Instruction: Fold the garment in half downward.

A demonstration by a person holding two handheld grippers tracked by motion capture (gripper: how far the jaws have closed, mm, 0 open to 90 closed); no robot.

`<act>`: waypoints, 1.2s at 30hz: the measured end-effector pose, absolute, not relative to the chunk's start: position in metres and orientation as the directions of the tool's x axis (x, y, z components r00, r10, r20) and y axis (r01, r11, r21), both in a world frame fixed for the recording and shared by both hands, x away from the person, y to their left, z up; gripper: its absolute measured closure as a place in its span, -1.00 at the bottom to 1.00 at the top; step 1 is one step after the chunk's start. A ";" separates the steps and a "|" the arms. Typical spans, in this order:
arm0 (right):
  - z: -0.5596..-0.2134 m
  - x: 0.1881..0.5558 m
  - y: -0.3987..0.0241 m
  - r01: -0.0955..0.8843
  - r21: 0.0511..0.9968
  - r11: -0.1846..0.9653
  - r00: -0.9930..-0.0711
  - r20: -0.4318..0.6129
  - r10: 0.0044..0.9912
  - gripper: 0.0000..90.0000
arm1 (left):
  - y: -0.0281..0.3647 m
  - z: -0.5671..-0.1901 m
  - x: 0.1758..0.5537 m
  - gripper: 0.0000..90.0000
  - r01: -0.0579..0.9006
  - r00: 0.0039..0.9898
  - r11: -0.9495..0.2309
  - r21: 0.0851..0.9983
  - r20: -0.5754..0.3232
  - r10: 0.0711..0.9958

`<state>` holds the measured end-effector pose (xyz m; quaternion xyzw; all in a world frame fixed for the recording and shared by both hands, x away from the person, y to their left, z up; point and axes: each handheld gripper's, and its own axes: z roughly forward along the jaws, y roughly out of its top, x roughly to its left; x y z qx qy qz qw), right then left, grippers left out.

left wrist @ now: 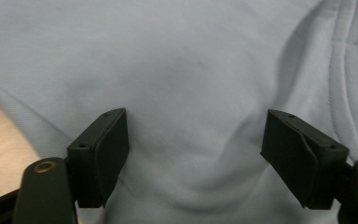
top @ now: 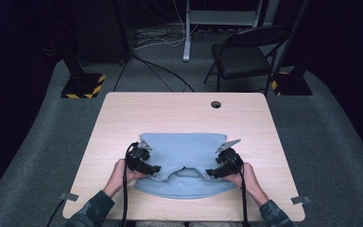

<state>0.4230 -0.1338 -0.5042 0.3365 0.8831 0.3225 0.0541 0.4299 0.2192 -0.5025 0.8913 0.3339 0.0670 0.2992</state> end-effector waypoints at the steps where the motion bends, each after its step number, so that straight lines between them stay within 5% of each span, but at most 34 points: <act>1: -0.506 0.422 -0.134 0.543 0.592 0.596 -0.786 0.109 0.609 -0.50 | 0.220 -0.503 0.429 -0.52 0.545 0.778 -0.609 0.576 -0.077 0.623; 9: -0.508 0.416 -0.147 0.462 0.570 0.680 -0.852 0.072 0.519 -0.55 | 0.228 -0.505 0.418 -0.55 0.430 0.860 -0.711 0.556 -0.013 0.510; 18: -0.501 0.405 -0.145 0.477 0.648 0.593 -0.844 0.152 0.513 -0.50 | 0.221 -0.503 0.416 -0.73 0.560 0.776 -0.575 0.596 -0.134 0.617; 23: -0.510 0.409 -0.137 0.553 0.645 0.527 -0.770 0.155 0.619 -0.61 | 0.212 -0.508 0.415 -0.80 0.586 0.736 -0.562 0.584 -0.094 0.670; 33: -0.512 0.404 -0.134 0.431 0.577 0.694 -0.865 0.045 0.500 -0.72 | 0.209 -0.511 0.407 -0.96 0.390 0.884 -0.768 0.508 0.027 0.467; 36: -0.511 0.406 -0.140 0.441 0.592 0.675 -0.867 0.084 0.492 -0.73 | 0.214 -0.507 0.408 -0.93 0.434 0.861 -0.713 0.551 -0.019 0.509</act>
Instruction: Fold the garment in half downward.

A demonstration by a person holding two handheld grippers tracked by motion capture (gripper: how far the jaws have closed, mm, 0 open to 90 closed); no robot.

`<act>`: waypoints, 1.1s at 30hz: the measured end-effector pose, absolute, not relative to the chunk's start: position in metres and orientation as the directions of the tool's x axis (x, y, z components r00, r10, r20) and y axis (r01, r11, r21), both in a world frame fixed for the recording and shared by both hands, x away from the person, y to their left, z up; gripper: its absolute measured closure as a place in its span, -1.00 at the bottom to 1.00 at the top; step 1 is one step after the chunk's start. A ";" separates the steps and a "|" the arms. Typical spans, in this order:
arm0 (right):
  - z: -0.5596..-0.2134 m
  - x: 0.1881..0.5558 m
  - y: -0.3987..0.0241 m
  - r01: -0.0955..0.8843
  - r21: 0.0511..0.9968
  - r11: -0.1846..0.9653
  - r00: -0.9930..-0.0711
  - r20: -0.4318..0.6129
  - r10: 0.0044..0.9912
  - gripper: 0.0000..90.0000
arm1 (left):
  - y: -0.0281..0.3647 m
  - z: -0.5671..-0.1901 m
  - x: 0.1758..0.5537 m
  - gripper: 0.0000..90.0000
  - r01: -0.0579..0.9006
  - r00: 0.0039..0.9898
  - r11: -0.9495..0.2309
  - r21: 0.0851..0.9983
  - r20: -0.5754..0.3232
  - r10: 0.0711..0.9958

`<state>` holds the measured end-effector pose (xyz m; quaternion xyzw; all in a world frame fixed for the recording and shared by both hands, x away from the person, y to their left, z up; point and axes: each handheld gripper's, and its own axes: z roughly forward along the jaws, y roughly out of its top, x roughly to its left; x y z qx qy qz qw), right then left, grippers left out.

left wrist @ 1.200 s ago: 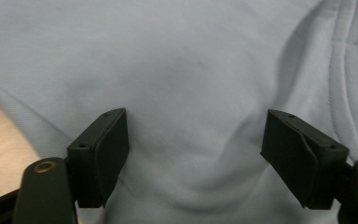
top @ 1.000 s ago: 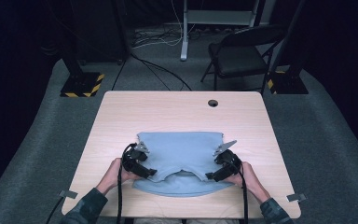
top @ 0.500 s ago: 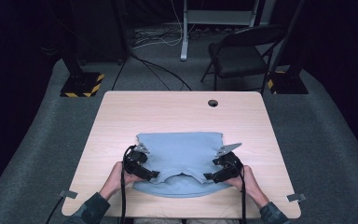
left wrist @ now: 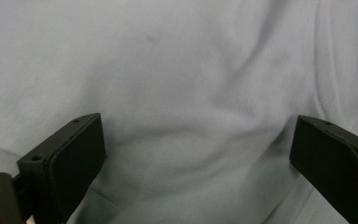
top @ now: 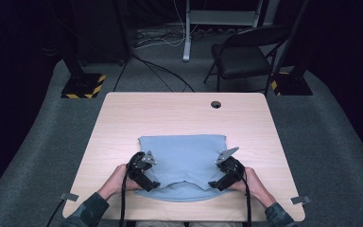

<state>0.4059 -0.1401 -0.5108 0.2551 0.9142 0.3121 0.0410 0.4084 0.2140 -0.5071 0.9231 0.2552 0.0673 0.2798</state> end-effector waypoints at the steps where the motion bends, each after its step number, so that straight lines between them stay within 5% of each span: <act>1: -0.510 0.406 -0.142 0.456 0.607 0.651 -0.859 0.108 0.501 -0.70 | 0.216 -0.505 0.409 -0.92 0.453 0.846 -0.686 0.569 -0.033 0.532; 5: -0.503 0.397 -0.141 0.438 0.671 0.598 -0.863 0.129 0.488 -0.53 | 0.217 -0.496 0.404 -0.90 0.486 0.813 -0.587 0.647 -0.089 0.576; 10: -0.497 0.379 -0.127 0.367 0.696 0.617 -0.901 0.100 0.422 -0.31 | 0.207 -0.491 0.383 -0.78 0.459 0.847 -0.583 0.670 -0.134 0.514; 20: -0.513 0.372 -0.120 0.371 0.655 0.658 -0.884 0.034 0.465 0.19 | 0.196 -0.504 0.364 0.04 0.417 0.860 -0.651 0.634 -0.043 0.509; 26: -0.514 0.369 -0.125 0.366 0.674 0.642 -0.878 0.022 0.477 0.67 | 0.191 -0.511 0.358 0.52 0.374 0.877 -0.690 0.620 0.004 0.480; 33: -0.512 0.367 -0.127 0.345 0.679 0.648 -0.896 0.032 0.443 0.76 | 0.196 -0.508 0.359 0.85 0.364 0.891 -0.681 0.635 -0.024 0.454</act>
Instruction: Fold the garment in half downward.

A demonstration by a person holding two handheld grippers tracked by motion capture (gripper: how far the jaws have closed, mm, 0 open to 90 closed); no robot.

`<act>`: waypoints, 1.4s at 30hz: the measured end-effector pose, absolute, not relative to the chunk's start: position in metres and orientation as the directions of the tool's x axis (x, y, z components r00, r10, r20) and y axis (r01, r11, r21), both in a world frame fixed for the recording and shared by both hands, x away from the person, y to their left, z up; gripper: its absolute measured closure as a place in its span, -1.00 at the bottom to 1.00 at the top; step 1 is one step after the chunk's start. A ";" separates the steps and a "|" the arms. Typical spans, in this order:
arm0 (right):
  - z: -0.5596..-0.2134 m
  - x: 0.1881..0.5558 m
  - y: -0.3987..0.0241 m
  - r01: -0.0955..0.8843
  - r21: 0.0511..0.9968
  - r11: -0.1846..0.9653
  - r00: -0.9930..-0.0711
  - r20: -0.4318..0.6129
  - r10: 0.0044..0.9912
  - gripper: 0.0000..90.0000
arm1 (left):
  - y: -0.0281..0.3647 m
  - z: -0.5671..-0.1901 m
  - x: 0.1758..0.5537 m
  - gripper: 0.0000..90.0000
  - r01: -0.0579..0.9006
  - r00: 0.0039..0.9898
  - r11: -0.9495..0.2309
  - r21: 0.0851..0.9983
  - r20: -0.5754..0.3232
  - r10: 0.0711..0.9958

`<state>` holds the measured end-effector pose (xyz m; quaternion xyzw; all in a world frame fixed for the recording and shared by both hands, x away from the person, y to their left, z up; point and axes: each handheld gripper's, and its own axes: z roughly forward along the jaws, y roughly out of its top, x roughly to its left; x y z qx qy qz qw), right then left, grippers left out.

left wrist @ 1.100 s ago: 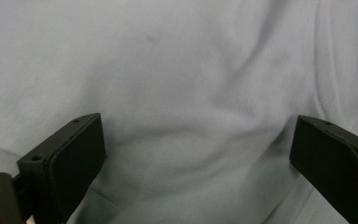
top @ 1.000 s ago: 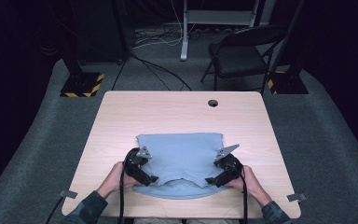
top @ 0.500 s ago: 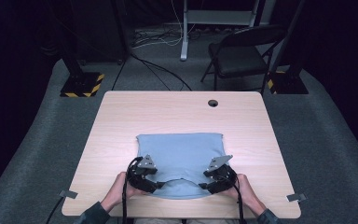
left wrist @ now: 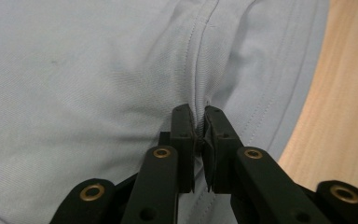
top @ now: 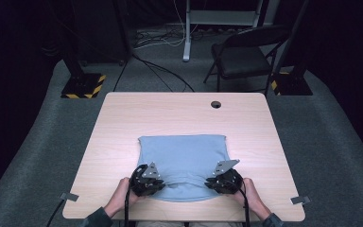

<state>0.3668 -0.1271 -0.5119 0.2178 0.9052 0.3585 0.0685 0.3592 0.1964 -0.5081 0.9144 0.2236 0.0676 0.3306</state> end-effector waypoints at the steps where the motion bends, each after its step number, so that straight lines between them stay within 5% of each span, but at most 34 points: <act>1: -0.511 0.367 -0.128 0.342 0.680 0.649 -0.899 0.036 0.436 0.76 | 0.198 -0.507 0.360 0.86 0.365 0.893 -0.677 0.639 -0.034 0.450; 7: -0.508 0.364 -0.130 0.315 0.673 0.670 -0.922 0.048 0.385 0.75 | 0.201 -0.504 0.358 0.83 0.348 0.916 -0.713 0.609 -0.059 0.397; 10: -0.511 0.365 -0.129 0.316 0.646 0.695 -0.930 0.067 0.361 0.66 | 0.202 -0.506 0.358 0.62 0.357 0.922 -0.733 0.580 -0.091 0.376; 13: -0.511 0.367 -0.131 0.338 0.627 0.702 -0.929 0.104 0.354 0.31 | 0.209 -0.502 0.361 0.29 0.384 0.913 -0.712 0.588 -0.124 0.390; 18: -0.504 0.375 -0.143 0.416 0.682 0.601 -0.885 0.153 0.439 -0.09 | 0.225 -0.490 0.374 -0.25 0.491 0.828 -0.572 0.658 -0.148 0.541; 25: -0.510 0.389 -0.137 0.537 0.665 0.519 -0.763 0.122 0.634 -0.63 | 0.206 -0.504 0.389 -0.60 0.558 0.727 -0.551 0.621 -0.046 0.685; 42: -0.521 0.381 -0.141 0.437 0.639 0.633 -0.811 -0.023 0.584 -0.79 | 0.213 -0.516 0.382 -0.87 0.460 0.822 -0.666 0.586 0.001 0.569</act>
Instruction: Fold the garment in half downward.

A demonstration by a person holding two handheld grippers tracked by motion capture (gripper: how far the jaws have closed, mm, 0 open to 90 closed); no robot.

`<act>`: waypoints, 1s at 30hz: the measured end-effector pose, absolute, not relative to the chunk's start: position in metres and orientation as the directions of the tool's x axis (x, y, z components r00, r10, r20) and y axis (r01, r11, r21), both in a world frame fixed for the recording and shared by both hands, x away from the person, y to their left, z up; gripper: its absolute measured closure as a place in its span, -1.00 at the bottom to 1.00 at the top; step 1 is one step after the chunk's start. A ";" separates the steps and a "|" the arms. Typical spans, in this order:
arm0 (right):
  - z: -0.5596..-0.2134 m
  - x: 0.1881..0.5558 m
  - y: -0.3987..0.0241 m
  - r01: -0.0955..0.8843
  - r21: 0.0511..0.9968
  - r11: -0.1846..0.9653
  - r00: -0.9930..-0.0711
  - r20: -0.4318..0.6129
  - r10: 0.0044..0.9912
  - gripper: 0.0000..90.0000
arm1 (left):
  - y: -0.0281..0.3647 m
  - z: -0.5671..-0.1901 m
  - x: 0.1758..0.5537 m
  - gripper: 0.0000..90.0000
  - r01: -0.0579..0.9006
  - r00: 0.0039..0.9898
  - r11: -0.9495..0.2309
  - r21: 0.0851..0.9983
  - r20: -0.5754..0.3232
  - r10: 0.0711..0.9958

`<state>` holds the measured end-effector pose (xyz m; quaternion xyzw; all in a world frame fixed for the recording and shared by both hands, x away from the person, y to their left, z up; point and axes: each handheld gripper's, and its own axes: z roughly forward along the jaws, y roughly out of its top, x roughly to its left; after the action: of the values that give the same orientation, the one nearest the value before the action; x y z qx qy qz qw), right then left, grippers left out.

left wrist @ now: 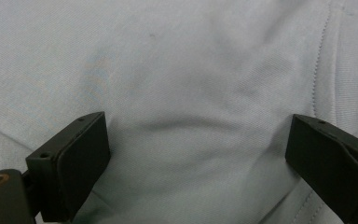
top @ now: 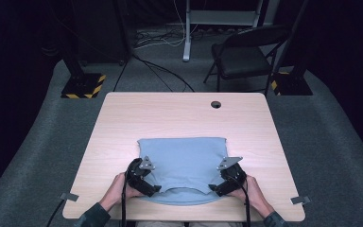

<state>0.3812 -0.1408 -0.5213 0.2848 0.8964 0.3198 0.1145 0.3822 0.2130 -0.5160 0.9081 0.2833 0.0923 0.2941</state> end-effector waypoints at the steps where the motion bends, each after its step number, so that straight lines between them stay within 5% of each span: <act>1: -0.521 0.381 -0.141 0.437 0.639 0.633 -0.811 -0.024 0.584 -0.79 | 0.213 -0.516 0.382 -0.87 0.464 0.819 -0.661 0.590 -0.002 0.573; 13: -0.520 0.379 -0.147 0.498 0.653 0.571 -0.735 -0.032 0.678 -0.86 | 0.221 -0.519 0.384 -0.99 0.538 0.732 -0.575 0.616 -0.002 0.682; 30: -0.525 0.380 -0.154 0.513 0.659 0.549 -0.724 -0.011 0.690 -0.91 | 0.222 -0.523 0.385 -1.00 0.532 0.735 -0.575 0.622 -0.001 0.678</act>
<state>0.3802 -0.1540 -0.5254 0.3459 0.8696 0.3251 0.1357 0.3851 0.2219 -0.5230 0.8794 0.3439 0.1193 0.3069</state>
